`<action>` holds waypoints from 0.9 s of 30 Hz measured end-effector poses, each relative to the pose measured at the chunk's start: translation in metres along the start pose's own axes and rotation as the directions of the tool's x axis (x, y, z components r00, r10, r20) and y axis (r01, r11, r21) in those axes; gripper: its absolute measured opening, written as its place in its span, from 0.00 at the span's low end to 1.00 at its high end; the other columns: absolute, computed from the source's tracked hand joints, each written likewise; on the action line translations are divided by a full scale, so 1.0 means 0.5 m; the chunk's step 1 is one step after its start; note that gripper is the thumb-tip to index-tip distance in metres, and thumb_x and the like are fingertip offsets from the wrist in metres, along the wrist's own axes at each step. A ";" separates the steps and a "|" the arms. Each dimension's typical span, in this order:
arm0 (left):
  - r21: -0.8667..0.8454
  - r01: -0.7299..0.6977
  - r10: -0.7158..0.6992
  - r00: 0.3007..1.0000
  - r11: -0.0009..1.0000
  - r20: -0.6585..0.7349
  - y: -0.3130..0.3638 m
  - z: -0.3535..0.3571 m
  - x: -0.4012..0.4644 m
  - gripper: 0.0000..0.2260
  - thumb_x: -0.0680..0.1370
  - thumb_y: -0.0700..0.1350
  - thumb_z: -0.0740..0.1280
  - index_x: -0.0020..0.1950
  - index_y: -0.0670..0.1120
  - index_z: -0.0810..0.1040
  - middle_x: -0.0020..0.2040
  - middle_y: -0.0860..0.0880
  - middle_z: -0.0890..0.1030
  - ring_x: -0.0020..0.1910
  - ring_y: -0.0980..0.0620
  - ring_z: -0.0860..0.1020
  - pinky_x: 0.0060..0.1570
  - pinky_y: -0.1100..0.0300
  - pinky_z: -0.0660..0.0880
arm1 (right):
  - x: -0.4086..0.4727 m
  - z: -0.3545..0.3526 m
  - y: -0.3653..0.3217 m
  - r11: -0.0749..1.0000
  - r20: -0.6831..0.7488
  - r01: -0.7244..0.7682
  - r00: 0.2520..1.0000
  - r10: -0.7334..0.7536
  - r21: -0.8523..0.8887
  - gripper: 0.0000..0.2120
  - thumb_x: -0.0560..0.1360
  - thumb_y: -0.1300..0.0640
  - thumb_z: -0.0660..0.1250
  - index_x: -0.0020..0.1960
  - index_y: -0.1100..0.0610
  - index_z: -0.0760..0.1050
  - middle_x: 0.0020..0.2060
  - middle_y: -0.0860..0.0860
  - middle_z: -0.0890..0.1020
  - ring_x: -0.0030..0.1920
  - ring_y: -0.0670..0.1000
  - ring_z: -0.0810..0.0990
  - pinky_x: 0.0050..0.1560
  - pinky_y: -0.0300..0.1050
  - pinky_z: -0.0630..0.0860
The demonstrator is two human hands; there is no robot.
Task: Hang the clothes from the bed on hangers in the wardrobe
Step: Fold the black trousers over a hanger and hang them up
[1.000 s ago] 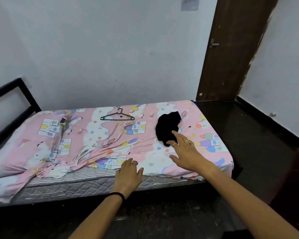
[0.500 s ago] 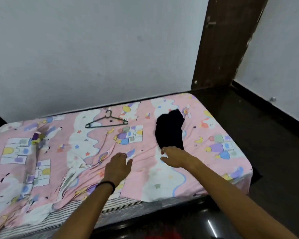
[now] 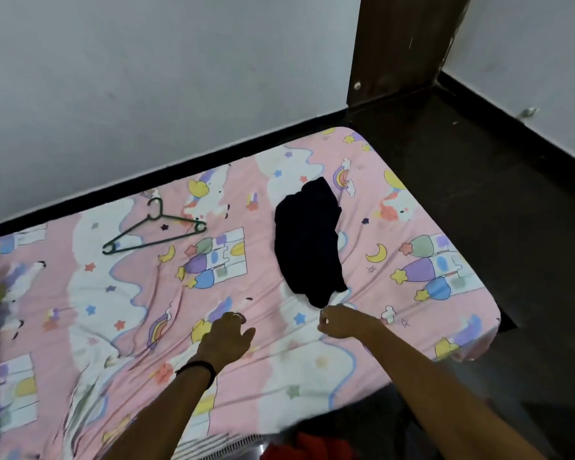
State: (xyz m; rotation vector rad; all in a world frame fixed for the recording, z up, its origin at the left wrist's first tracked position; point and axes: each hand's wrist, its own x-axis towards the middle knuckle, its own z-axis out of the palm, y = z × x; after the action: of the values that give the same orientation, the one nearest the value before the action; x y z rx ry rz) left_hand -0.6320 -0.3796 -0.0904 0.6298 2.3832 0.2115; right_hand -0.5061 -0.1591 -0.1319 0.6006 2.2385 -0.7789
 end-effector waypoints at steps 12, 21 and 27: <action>-0.115 0.005 0.001 0.998 0.993 0.058 0.106 -0.048 0.319 0.15 0.80 0.50 0.63 0.64 0.45 0.73 0.66 0.48 0.72 0.65 0.47 0.70 0.66 0.50 0.66 | 0.280 -0.118 0.156 0.935 -0.044 -0.271 0.957 0.288 0.228 0.17 0.77 0.61 0.58 0.65 0.62 0.68 0.61 0.60 0.74 0.61 0.62 0.75 0.58 0.52 0.73; -0.075 0.194 -0.175 0.962 0.978 0.208 0.035 -0.003 0.371 0.15 0.79 0.47 0.65 0.63 0.42 0.75 0.64 0.45 0.75 0.63 0.47 0.74 0.61 0.60 0.65 | 0.359 -0.032 0.165 0.772 0.103 -0.482 0.868 0.486 0.415 0.16 0.76 0.62 0.60 0.63 0.61 0.71 0.59 0.60 0.77 0.58 0.60 0.77 0.54 0.49 0.73; -0.060 0.274 -0.252 0.936 0.960 0.245 0.014 0.005 0.378 0.15 0.80 0.47 0.63 0.65 0.41 0.73 0.65 0.43 0.73 0.65 0.47 0.72 0.60 0.63 0.63 | 0.383 0.016 0.108 -0.190 0.329 -0.269 0.772 0.544 0.944 0.17 0.77 0.66 0.59 0.65 0.58 0.63 0.57 0.61 0.76 0.48 0.59 0.77 0.40 0.48 0.78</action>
State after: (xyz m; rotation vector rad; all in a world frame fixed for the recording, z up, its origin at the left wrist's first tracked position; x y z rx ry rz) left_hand -0.7545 -0.2807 -0.1956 0.2684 2.1848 0.1225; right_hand -0.5965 -0.0890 -0.2951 2.0882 0.8756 -1.9857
